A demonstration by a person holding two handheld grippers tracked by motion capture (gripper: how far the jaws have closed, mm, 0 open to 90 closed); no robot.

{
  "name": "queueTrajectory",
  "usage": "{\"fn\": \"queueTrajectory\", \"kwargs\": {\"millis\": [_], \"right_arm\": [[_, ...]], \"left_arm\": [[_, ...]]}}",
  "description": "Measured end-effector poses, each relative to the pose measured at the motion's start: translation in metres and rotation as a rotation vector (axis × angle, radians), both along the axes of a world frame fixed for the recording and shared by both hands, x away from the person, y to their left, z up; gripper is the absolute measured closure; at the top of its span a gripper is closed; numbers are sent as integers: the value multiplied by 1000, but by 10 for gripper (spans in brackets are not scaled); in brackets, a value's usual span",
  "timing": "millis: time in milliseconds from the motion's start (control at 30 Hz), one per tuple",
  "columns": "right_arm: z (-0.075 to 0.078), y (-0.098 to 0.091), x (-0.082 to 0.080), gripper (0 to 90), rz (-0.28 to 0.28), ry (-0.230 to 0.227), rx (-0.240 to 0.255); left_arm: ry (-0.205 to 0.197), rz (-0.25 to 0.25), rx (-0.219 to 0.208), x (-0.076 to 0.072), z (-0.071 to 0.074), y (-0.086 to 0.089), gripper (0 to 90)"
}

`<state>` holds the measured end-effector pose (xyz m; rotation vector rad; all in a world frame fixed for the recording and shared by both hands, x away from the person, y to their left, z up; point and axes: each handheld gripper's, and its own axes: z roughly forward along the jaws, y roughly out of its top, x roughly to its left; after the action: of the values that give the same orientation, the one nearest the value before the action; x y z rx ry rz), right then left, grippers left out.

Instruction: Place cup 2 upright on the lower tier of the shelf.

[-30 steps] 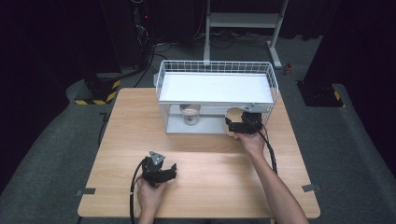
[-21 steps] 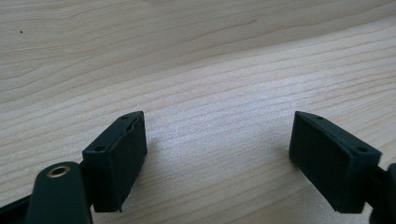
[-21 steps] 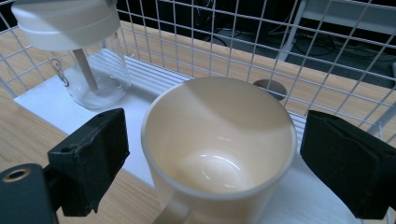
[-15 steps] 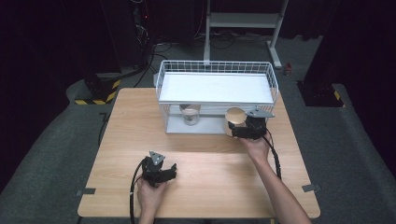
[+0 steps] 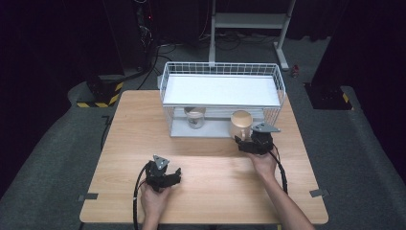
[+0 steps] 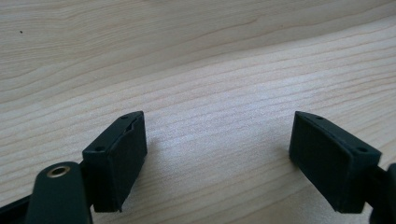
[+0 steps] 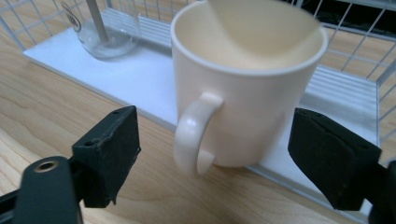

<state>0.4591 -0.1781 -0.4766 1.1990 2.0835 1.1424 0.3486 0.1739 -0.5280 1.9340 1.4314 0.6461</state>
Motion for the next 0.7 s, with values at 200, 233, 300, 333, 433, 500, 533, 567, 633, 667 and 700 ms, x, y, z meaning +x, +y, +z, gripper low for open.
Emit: {"fn": "queueTrajectory", "kwargs": {"millis": [200, 233, 300, 333, 433, 500, 533, 567, 633, 667, 700], "right_arm": [[-8, 5, -1, 259, -13, -2, -30], [-9, 6, 0, 267, -15, -2, -35], [-11, 6, 0, 291, -29, 1, -41], [-11, 6, 1, 303, -36, -2, -48], [-12, 5, 3, 343, -54, -12, -60], [-12, 5, 3, 368, -67, -12, -60], [-12, 4, 4, 375, -70, -11, -60], [-13, 4, 5, 390, -69, -11, -61], [-13, 4, 6, 426, -76, -15, -65], [-13, 4, 7, 437, -74, -20, -68], [-13, 4, 9, 438, -82, -9, -65]], "left_arm": [[0, 0, 0, 0, 0, 0, 194], [0, 0, 0, 0, 0, 0, 194], [0, 0, 0, 0, 0, 0, 194], [0, 0, 1, 0, 0, 0, 194], [0, -1, 1, 0, 0, 0, 194], [0, -1, 1, 0, 0, 0, 194], [0, 0, 0, 0, 0, 0, 194], [0, 0, 0, 0, 0, 0, 194], [0, 0, 0, 0, 0, 0, 194], [0, 0, 0, 0, 0, 0, 194], [0, 0, 0, 0, 0, 0, 194]]}}
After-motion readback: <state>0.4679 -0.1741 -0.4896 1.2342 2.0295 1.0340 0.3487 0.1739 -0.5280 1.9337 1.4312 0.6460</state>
